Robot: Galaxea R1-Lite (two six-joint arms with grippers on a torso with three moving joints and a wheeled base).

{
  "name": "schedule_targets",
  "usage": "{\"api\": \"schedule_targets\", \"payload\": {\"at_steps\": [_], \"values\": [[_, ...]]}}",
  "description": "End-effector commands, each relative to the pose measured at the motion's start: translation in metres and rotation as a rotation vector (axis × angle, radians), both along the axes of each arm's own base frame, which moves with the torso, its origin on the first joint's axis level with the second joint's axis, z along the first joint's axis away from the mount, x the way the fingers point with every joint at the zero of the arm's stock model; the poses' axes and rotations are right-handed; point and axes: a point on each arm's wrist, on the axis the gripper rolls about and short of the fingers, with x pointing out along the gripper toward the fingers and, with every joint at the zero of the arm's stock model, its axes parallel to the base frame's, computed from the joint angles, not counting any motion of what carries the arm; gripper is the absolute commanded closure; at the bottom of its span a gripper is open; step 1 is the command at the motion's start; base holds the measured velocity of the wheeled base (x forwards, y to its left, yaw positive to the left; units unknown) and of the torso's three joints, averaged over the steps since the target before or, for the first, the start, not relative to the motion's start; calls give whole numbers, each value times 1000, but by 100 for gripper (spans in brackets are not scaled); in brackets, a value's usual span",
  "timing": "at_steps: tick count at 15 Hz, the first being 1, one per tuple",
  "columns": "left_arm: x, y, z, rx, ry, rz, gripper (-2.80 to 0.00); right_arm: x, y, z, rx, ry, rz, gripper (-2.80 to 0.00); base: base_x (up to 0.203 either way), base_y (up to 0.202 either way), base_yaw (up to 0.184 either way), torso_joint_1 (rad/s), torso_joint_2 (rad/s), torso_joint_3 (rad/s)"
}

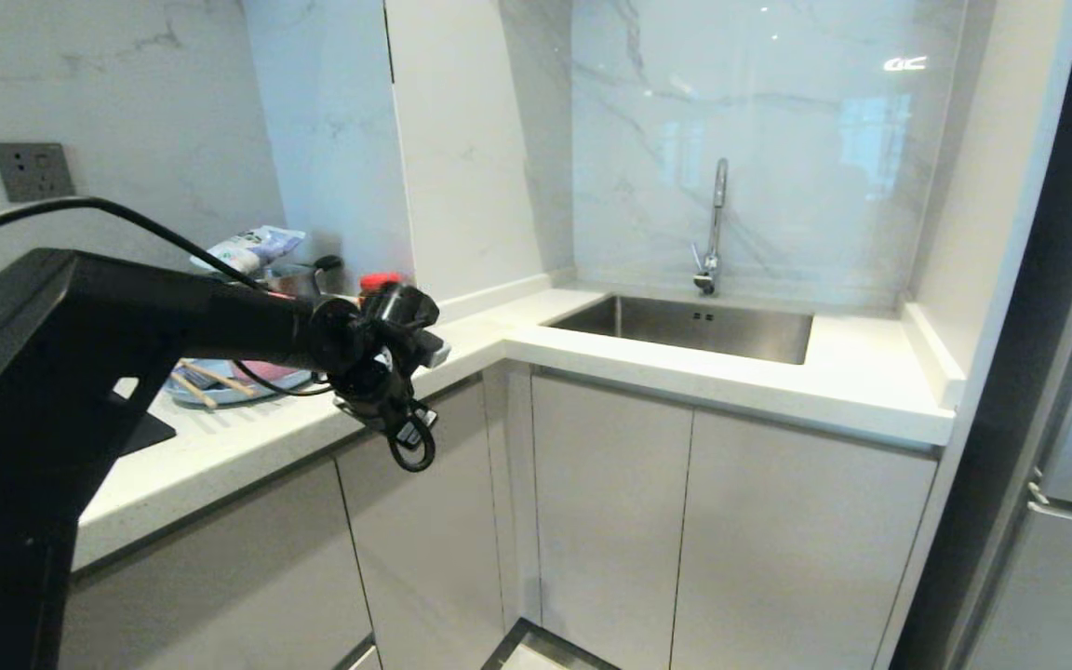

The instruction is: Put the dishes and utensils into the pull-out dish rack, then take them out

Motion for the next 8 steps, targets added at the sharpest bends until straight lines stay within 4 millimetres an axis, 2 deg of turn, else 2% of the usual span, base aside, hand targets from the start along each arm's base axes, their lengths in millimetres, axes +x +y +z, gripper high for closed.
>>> {"api": "schedule_targets", "payload": {"at_steps": [1,3,5,7,8], "values": [[-28,7,55,-61,-110,-17,0,0,0,0,0,-5,0,0,0,0,0,0,0,0],[-57,20,93,-130,-189,-15,0,0,0,0,0,-5,0,0,0,0,0,0,0,0],[-94,34,130,-207,-282,-16,0,0,0,0,0,-5,0,0,0,0,0,0,0,0],[-141,49,164,-281,-392,-7,0,0,0,0,0,-5,0,0,0,0,0,0,0,0],[-163,54,175,-305,-432,-7,0,0,0,0,0,-5,0,0,0,0,0,0,0,0]]}}
